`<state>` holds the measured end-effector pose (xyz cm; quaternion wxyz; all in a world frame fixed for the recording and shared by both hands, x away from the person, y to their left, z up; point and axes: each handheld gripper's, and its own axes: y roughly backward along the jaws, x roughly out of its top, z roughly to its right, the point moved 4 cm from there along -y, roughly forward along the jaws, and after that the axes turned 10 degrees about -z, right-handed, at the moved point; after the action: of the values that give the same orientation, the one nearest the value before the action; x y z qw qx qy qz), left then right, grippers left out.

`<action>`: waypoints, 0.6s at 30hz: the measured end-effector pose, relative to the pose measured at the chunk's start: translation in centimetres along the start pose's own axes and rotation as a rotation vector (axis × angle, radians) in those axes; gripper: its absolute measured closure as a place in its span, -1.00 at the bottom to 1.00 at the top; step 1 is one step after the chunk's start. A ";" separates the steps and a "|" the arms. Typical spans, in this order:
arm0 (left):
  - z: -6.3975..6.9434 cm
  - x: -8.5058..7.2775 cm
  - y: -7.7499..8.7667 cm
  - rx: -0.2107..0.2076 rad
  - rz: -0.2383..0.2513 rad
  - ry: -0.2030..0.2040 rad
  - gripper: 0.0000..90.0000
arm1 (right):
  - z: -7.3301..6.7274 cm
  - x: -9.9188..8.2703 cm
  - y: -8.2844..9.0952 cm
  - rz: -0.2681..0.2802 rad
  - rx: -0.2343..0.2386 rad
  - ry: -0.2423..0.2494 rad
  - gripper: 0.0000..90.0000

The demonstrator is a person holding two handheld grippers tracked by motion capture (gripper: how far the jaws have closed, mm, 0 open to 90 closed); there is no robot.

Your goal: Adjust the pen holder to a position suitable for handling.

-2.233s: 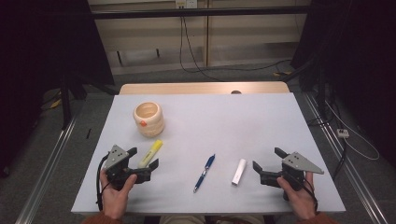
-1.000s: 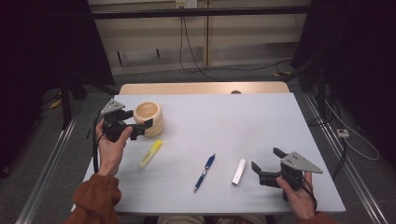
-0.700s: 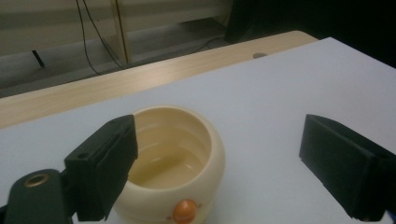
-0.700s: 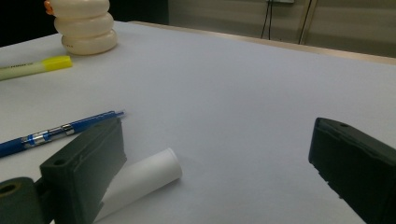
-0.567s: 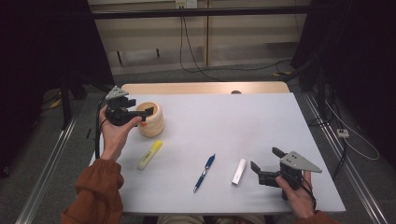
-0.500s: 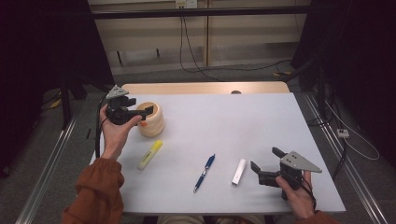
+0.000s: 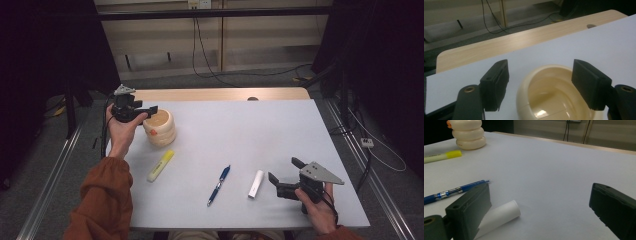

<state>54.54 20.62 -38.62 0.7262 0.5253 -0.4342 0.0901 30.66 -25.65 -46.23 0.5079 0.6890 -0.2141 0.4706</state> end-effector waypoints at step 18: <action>-1.4 -1.3 -3.9 -0.041 -0.192 0.013 0.12 | 0.1 -0.1 0.1 -0.005 -0.007 -0.008 -0.93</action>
<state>56.80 20.48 -42.33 0.7451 0.5487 -0.3790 0.0146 30.54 -25.80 -46.28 0.5105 0.6897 -0.2159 0.4660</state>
